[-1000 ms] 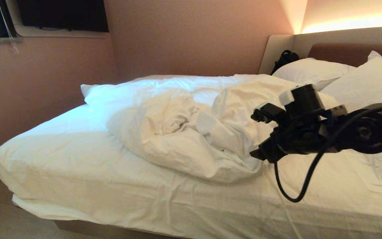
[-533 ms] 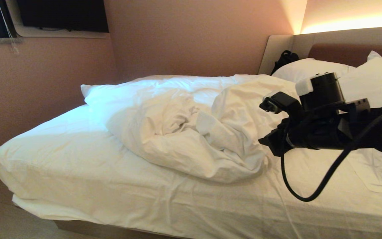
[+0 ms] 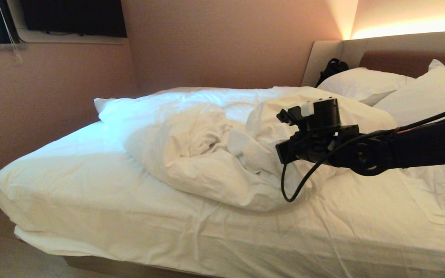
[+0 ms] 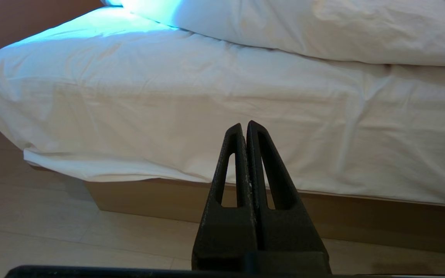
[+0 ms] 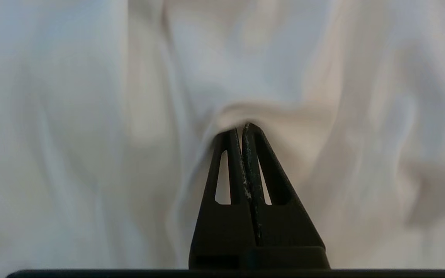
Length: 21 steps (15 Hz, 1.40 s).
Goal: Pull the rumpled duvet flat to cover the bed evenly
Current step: Flatten the corners of the folded blanket
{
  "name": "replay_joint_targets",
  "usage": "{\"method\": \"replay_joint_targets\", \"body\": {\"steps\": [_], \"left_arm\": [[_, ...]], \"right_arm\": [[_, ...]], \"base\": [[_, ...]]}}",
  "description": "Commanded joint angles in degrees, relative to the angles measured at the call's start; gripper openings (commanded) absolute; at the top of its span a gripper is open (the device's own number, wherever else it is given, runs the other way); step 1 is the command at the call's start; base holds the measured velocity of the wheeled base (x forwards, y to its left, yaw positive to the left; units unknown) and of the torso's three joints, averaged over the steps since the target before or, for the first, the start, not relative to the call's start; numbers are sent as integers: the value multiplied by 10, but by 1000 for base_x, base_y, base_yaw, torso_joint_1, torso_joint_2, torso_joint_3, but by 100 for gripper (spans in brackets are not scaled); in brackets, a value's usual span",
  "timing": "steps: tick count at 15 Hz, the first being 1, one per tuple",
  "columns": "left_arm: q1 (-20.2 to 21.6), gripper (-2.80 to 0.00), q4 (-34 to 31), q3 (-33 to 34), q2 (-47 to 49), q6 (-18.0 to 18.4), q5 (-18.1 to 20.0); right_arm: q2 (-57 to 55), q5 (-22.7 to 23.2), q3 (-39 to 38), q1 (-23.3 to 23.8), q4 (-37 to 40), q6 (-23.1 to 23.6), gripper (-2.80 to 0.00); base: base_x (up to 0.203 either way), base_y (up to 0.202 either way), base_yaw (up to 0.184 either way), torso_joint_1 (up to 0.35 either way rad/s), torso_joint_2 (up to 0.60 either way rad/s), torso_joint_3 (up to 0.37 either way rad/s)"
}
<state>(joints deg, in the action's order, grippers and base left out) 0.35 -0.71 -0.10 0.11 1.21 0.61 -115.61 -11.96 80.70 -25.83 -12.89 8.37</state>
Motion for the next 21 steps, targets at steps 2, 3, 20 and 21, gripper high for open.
{"method": "replay_joint_targets", "body": {"steps": [2,3,20,21], "left_arm": [[0,-280,0,0,0,0,-1],[1,-280,0,0,0,0,-1],[1,-280,0,0,0,0,0],[0,-280,0,0,0,0,0]], "right_arm": [[-7,-1,5,2,-138,-24,-280],[3,-2,4,2,-138,-29,-280],[-129,-58,157,13,-137,-115,-280],[-130,-58,156,13,-137,-115,-280]], "base": [[0,0,0,0,0,0],[0,0,0,0,0,0],[0,0,0,0,0,0],[0,0,0,0,0,0]]}}
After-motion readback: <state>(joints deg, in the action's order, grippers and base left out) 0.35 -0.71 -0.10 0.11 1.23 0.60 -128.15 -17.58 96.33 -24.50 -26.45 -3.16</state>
